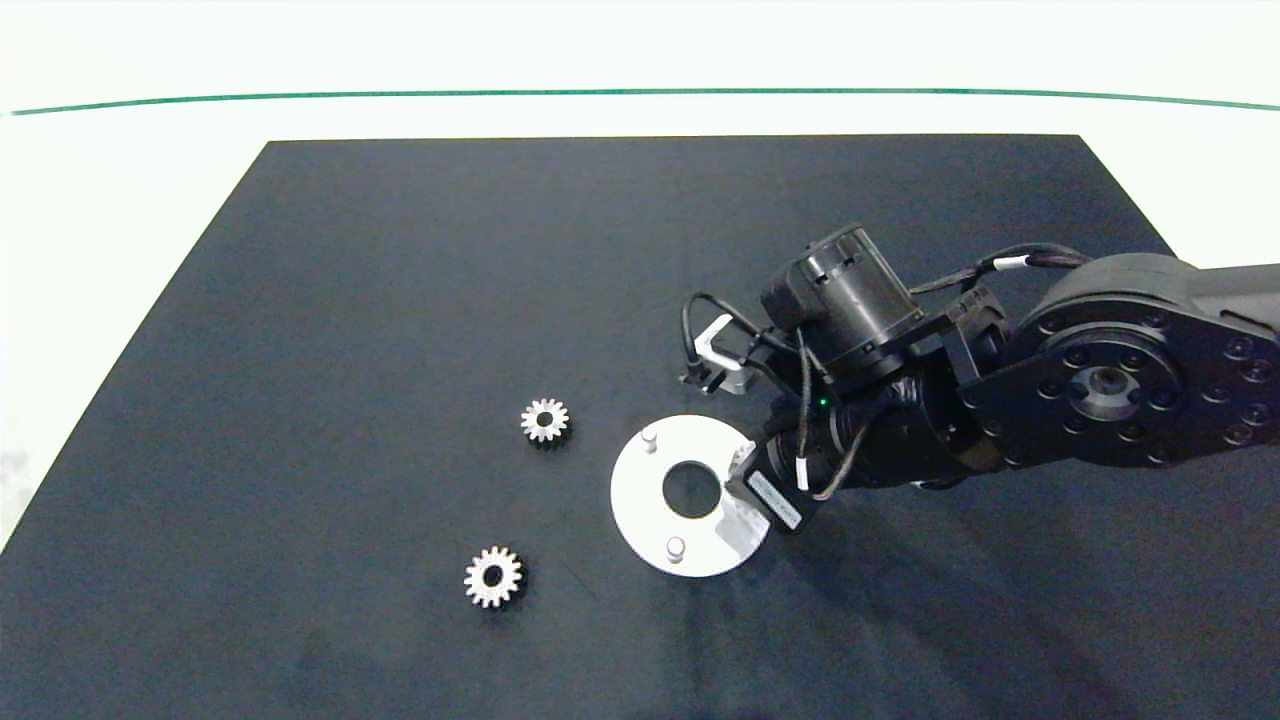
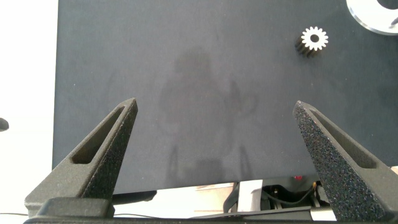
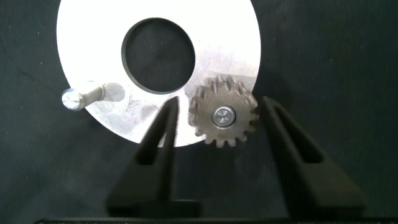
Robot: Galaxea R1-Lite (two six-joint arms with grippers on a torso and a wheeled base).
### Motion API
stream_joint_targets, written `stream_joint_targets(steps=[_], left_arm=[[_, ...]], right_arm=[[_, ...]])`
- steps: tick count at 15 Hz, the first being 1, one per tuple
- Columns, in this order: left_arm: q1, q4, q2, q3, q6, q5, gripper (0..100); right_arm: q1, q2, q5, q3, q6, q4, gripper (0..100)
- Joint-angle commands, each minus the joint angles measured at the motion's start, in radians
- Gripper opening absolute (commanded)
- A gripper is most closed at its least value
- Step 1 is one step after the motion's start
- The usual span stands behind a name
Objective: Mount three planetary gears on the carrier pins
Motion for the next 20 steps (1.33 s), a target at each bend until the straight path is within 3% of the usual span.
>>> stream_joint_targets(steps=[1,4,8,11,13,16,17,20], left_arm=[[0.000,0.003,0.003,-0.004,0.001,0.000,100],[0.003,0.004,0.003,-0.001,0.001,0.000,100],[0.001,0.004,-0.003,0.008,0.001,0.000,100],[-0.002,-0.016,-0.009,0.046,0.002,0.000,100],[-0.002,-0.036,-0.009,0.089,0.007,0.000,100],[-0.002,-0.117,-0.011,0.183,0.096,-0.004,100],[0.000,-0.154,0.000,0.207,0.107,-0.006,100],[-0.002,-0.186,0.060,0.209,0.128,-0.006,100]], right_arm=[[0.000,0.001,-0.002,0.001,-0.002,0.003,100],[0.000,-0.027,0.000,0.014,0.003,0.008,100],[-0.003,-0.223,0.009,0.163,0.012,0.002,100],[0.002,-0.456,0.001,0.286,0.089,0.002,100],[0.000,-0.650,-0.025,0.387,0.109,0.003,100],[-0.015,-0.949,-0.083,0.537,0.140,0.003,100],[-0.043,-1.052,-0.099,0.594,0.138,0.005,100],[-0.198,-1.311,-0.103,0.720,0.135,0.018,100]])
